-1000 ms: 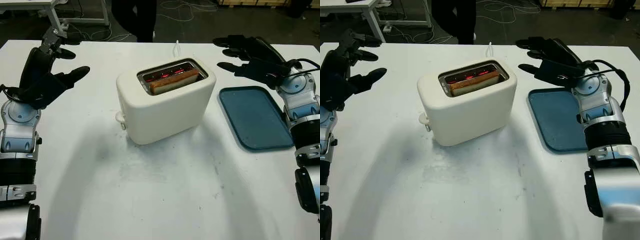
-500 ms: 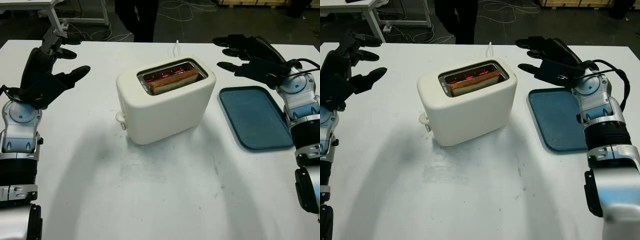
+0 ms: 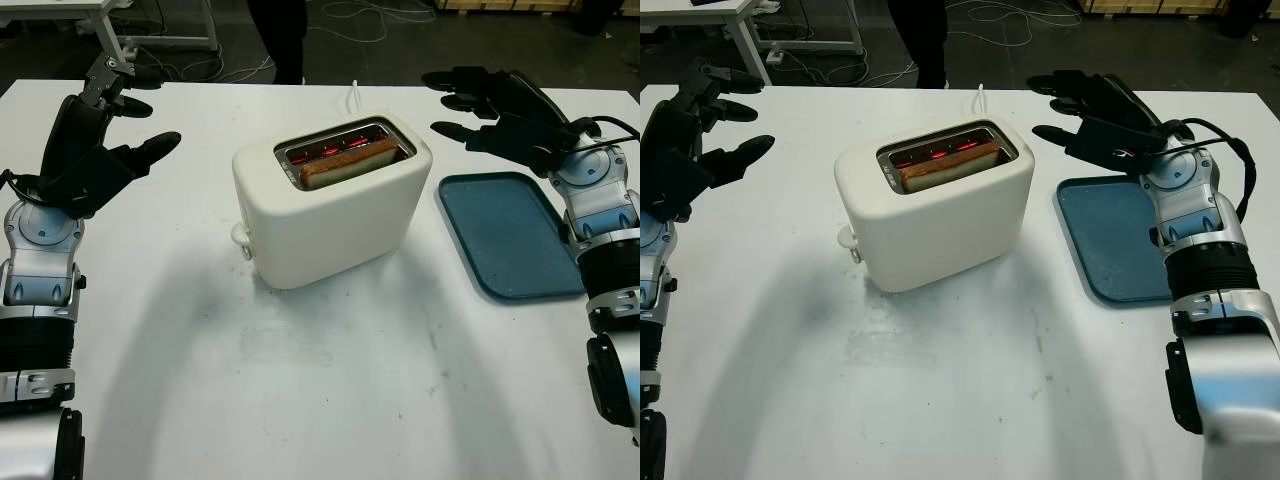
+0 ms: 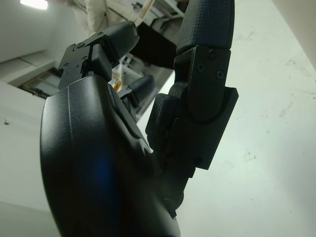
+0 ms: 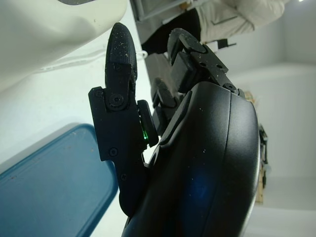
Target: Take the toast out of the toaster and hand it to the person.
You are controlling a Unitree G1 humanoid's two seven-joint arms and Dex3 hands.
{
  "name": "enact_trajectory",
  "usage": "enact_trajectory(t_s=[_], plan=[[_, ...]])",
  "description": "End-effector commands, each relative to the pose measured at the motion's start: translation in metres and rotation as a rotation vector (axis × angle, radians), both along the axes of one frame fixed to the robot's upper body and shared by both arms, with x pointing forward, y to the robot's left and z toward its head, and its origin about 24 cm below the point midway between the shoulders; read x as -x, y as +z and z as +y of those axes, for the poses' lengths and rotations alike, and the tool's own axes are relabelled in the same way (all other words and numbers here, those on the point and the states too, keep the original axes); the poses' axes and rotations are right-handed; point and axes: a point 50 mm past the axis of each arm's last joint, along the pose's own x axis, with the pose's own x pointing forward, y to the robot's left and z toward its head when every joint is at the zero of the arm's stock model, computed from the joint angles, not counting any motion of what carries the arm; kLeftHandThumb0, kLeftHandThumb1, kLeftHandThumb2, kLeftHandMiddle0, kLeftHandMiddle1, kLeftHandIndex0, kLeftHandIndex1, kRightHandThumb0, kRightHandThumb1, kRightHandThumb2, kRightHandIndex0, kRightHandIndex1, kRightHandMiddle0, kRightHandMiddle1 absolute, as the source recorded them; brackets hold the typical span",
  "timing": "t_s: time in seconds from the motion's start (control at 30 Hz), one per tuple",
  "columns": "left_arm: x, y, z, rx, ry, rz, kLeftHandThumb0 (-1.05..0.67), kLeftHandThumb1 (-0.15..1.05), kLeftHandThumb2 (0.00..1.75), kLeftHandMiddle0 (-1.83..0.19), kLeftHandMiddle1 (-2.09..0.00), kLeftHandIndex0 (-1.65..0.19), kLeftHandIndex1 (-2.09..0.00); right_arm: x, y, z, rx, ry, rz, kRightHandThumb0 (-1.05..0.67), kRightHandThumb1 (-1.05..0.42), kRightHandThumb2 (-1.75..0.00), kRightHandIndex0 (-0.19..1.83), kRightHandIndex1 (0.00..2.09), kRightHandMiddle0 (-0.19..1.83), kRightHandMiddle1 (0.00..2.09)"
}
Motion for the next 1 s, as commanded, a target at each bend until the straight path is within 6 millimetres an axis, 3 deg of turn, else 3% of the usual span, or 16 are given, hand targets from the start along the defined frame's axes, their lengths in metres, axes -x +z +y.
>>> enact_trajectory(t_s=[0.0,0.27,0.97], plan=[[-0.0013,0.0032,-0.0006,-0.012,0.007,-0.003,-0.97,0.92,0.25,0.00,-1.30,0.00,-1.17,0.0001,0.0120,0.0027,0.001,0.022,-0.040,-0.63,-0.92,-0.38,0.49,0.02,0.41,0.00],[-0.0076,-0.0025,-0.0026,0.019,-0.017,0.023,-1.00,0.92,0.23,0.00,-1.32,0.00,-1.19,0.0018,0.0107,0.0014,-0.001,0.029,-0.030,-0.58,-0.92,-0.36,0.45,0.00,0.42,0.01],[-0.0010,-0.0039,-0.0028,0.012,-0.010,0.021,-0.98,0.92,0.25,0.00,-1.27,0.00,-1.15,0.0096,0.0092,0.0024,-0.014,0.027,-0.034,-0.49,-0.92,-0.34,0.45,0.01,0.42,0.00]])
